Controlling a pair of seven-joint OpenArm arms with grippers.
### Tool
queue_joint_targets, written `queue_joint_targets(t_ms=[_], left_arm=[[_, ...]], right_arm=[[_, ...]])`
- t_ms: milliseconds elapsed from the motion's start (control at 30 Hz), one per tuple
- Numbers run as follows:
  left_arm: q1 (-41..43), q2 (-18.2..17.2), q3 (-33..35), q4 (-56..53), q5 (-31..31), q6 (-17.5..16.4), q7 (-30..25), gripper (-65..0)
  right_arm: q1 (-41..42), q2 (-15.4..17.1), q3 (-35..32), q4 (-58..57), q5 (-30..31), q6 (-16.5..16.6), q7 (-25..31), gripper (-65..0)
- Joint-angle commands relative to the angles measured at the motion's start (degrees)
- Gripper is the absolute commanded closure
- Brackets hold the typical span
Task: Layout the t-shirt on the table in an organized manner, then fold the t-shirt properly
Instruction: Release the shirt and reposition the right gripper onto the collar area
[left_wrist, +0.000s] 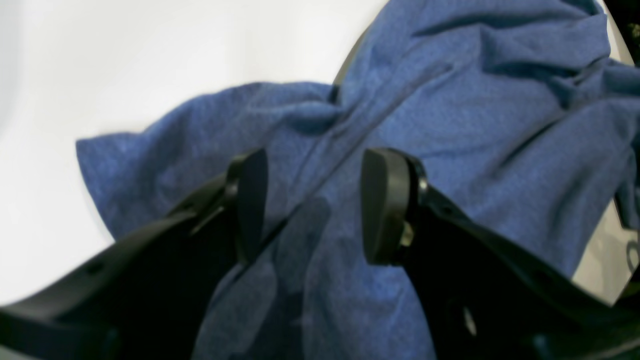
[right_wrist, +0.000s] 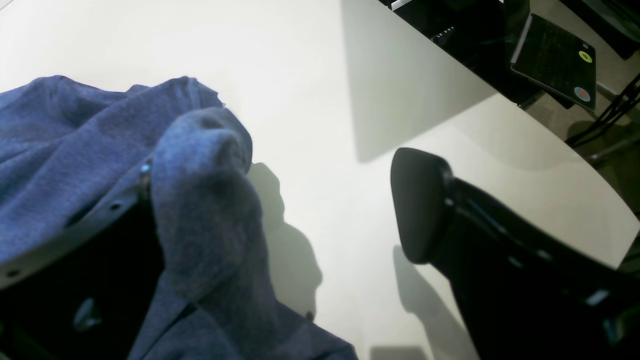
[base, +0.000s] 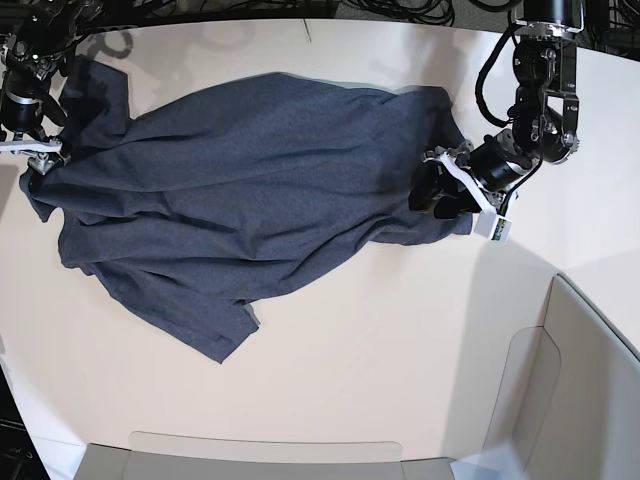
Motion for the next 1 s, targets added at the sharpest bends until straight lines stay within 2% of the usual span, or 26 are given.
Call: queue_joint_targets(t_ms=[0,100,200,267,400,467,500,567,667,733,967], left_arm=[[-0.7,-0.5,-0.8,0.9,-1.0,-0.3,-0.8,-27.9],[0.4,-0.5,-0.9,0.9,-1.0,-0.3,-0.8,-27.9],[1.2,-0.5,-0.8,0.9,-1.0,-0.3,-0.8,-27.9],[2.0,-0.5,-0.8,0.9,-1.0,-0.3,-0.8,-27.9],[2.1,-0.9,-0.8,0.9,-1.0,-0.4,-0.7,-27.9],[2.1,-1.1,-0.7,0.9,-1.0,-0.4,-0.7,-27.8],[2.1,-1.1,-0.7,0.9,-1.0,-0.4,-0.7,-27.8],[2.1,-1.1,-0.6,0.9,-1.0,-0.4,-0.7,-27.8],[2.1,-1.2,-0.7,0.9,-1.0,-0.4,-0.7,-27.8],[2.1,-1.2,-0.8,0.9,-1.0,-0.4,-0.7,-27.8],[2.1,-1.2,-0.6,0.9,-1.0,-0.4,-0.6,-27.8]], right_arm=[[0.3,0.8,1.0,1.0,0.0,0.1,1.6,-52.1],[0.3,0.8,4.2,1.2,0.4,0.6,1.6,-52.1],[0.3,0.7,7.5,1.2,2.6,5.3,0.9,-52.0],[0.3,0.5,11.7,0.3,9.9,9.7,-2.3,-52.0],[2.0,0.4,22.1,-10.6,32.2,18.8,-13.3,-52.0],[4.5,0.8,26.1,-23.2,42.4,21.1,-19.7,-52.0],[5.6,1.4,27.2,-28.6,45.4,21.9,-22.4,-52.0],[7.3,4.6,27.4,-39.6,50.9,22.9,-27.0,-52.0],[8.9,5.8,27.4,-49.3,54.7,24.6,-31.4,-52.0],[9.2,5.8,27.4,-49.6,55.8,26.3,-32.1,-52.0],[8.7,5.6,27.8,-34.4,53.9,26.3,-30.5,-52.0]])
